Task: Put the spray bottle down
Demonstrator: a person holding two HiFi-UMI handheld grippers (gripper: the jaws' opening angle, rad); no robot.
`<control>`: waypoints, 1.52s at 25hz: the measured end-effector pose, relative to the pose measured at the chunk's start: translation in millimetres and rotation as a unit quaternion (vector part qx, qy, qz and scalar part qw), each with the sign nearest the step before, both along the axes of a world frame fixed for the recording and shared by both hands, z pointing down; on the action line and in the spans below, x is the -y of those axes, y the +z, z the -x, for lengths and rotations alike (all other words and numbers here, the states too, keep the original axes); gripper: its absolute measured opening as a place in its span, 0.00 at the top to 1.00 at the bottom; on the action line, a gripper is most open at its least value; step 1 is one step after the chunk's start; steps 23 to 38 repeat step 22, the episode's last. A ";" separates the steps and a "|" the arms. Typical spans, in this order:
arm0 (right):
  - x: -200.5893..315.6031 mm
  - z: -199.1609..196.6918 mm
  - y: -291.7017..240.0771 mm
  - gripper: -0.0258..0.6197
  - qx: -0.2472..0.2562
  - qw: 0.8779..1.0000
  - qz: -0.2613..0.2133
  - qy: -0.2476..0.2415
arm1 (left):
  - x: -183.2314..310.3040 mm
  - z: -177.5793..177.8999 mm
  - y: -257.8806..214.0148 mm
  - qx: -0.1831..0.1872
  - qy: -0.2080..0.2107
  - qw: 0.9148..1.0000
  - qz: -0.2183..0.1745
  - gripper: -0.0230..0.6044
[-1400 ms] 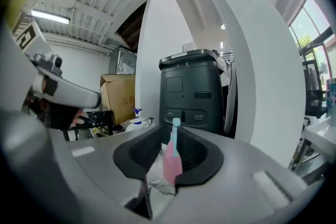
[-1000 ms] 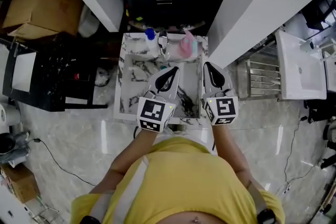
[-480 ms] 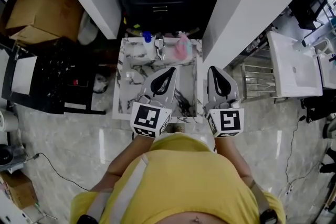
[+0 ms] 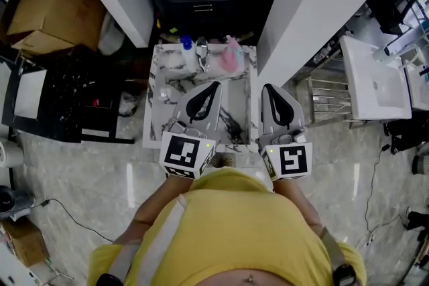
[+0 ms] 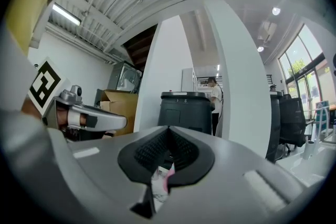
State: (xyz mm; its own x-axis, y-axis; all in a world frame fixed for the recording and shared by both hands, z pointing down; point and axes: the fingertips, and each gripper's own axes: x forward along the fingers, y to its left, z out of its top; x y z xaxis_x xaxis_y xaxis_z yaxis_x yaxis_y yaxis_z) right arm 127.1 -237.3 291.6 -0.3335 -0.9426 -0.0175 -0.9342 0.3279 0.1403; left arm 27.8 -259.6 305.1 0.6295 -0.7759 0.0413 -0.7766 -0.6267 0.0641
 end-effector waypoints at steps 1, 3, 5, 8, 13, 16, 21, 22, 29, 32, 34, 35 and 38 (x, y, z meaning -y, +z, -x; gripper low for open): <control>-0.3 0.1 1.7 0.96 -0.001 1.000 0.001 0.000 | -0.7 0.4 0.5 0.000 0.000 1.000 0.001 0.97; -0.6 1.4 2.7 0.96 0.002 1.000 0.005 0.001 | -2.1 1.0 0.7 -0.001 0.000 1.000 0.001 0.97; -0.6 4.3 1.6 0.96 0.010 1.000 0.010 0.002 | -3.2 1.0 0.9 -0.004 0.002 1.000 0.000 0.97; -2.1 0.9 9.5 0.96 0.004 1.000 0.016 0.006 | -5.0 0.0 3.0 -0.004 0.005 1.000 0.001 0.97; -0.1 1.7 13.3 0.96 0.003 1.000 0.020 0.004 | -3.8 -1.0 3.9 -0.005 0.007 1.000 0.001 0.97; 1.2 4.7 9.8 0.96 0.011 1.000 0.021 0.005 | -2.9 0.0 4.4 -0.006 0.008 1.000 0.001 0.97; 2.4 5.8 15.5 0.96 0.000 1.000 0.020 0.006 | -2.5 4.6 6.5 -0.008 0.009 1.000 0.003 0.97; 2.6 6.4 16.2 0.96 -0.001 1.000 0.019 0.007 | -2.4 5.5 7.2 -0.009 0.009 1.000 0.003 0.97; 2.6 6.4 16.2 0.96 -0.001 1.000 0.019 0.007 | -2.4 5.5 7.2 -0.009 0.009 1.000 0.003 0.97; 2.6 6.4 16.2 0.96 -0.001 1.000 0.019 0.007 | -2.4 5.5 7.2 -0.009 0.009 1.000 0.003 0.97; 2.6 6.4 16.2 0.96 -0.001 1.000 0.019 0.007 | -2.4 5.5 7.2 -0.009 0.009 1.000 0.003 0.97; 2.6 6.4 16.2 0.96 -0.001 1.000 0.019 0.007 | -2.4 5.5 7.2 -0.009 0.009 1.000 0.003 0.97; 2.6 6.4 16.2 0.96 -0.001 1.000 0.019 0.007 | -2.4 5.5 7.2 -0.009 0.009 1.000 0.003 0.97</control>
